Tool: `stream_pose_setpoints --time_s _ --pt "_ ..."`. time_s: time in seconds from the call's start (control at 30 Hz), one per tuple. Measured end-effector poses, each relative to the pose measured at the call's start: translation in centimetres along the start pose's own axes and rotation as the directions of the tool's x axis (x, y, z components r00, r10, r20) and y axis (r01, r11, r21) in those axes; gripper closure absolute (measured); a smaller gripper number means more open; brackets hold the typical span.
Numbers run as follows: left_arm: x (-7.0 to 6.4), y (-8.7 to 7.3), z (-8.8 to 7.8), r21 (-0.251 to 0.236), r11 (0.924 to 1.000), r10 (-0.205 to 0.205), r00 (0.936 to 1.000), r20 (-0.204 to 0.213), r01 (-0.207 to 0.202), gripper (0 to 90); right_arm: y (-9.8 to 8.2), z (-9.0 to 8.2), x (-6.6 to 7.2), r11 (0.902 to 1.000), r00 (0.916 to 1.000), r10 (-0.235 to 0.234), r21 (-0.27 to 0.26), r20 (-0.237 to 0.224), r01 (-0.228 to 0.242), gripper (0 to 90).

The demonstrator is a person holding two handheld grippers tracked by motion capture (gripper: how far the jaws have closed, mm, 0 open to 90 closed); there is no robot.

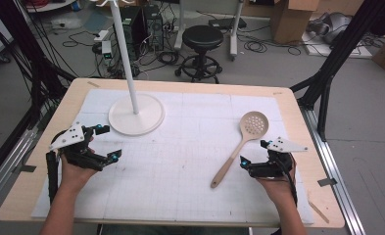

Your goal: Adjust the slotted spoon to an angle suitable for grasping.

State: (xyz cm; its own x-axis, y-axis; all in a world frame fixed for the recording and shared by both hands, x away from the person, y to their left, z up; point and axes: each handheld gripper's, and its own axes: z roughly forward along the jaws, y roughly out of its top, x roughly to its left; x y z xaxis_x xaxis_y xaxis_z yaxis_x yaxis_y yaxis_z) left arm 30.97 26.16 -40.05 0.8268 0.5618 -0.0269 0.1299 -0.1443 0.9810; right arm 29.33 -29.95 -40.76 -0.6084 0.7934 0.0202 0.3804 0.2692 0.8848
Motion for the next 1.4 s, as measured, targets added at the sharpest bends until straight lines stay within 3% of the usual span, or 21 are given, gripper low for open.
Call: stream_pose_setpoints --time_s 0.4,0.7,1.03,1.13,1.17,1.2,1.27,1.33,1.37,1.4 --pt "-0.4 -0.3 0.2 0.015 0.9998 0.009 0.9998 0.019 -0.009 1.8 0.0 0.3 0.1 0.9997 0.9999 -0.013 0.021 -0.011 0.013 0.5" --pt "-0.4 -0.2 0.3 0.0 1.0 0.009 0.9997 0.024 -0.009 1.8 0.2 0.0 0.3 0.9983 0.9988 -0.049 0.032 0.008 0.048 1.1" --pt "-0.5 -0.1 0.2 -0.005 0.9998 0.017 0.9995 0.026 -0.017 1.8 0.1 0.1 0.4 0.9923 0.9954 -0.094 0.083 0.018 0.092 5.2" --pt "-0.4 0.0 0.1 -0.008 0.9998 0.019 0.9995 0.027 -0.019 1.8 -0.1 0.4 0.6 0.9867 0.9933 -0.115 0.114 -0.01 0.116 20.8" --pt "-0.4 0.0 0.1 -0.012 0.9998 0.018 0.9995 0.025 -0.018 1.8 -0.1 0.4 0.6 0.9867 0.9933 -0.115 0.114 -0.01 0.116 20.8" --pt "-0.4 0.0 0.0 -0.014 0.9998 0.018 0.9995 0.026 -0.017 1.8 -0.2 0.7 0.8 0.9823 0.9919 -0.121 0.139 -0.04 0.125 28.4" --pt "-0.5 0.0 0.0 -0.017 0.9997 0.016 0.9996 0.025 -0.015 1.8 -0.2 0.9 0.8 0.9799 0.9902 -0.13 0.146 -0.051 0.136 33.4" --pt "-0.5 0.1 0.0 -0.014 0.9997 0.018 0.9995 0.024 -0.018 1.8 -0.3 1.2 1.2 0.9751 0.9848 -0.134 0.163 -0.111 0.151 48.7" --pt "-0.5 0.1 0.0 -0.015 0.9997 0.021 0.9994 0.027 -0.021 1.8 -0.3 1.2 1.2 0.9751 0.9848 -0.134 0.163 -0.111 0.151 48.7" --pt "-0.5 0.1 0.1 -0.015 0.9997 0.02 0.9995 0.024 -0.02 1.8 -0.4 1.4 1.5 0.9709 0.9794 -0.132 0.179 -0.153 0.159 61.2"
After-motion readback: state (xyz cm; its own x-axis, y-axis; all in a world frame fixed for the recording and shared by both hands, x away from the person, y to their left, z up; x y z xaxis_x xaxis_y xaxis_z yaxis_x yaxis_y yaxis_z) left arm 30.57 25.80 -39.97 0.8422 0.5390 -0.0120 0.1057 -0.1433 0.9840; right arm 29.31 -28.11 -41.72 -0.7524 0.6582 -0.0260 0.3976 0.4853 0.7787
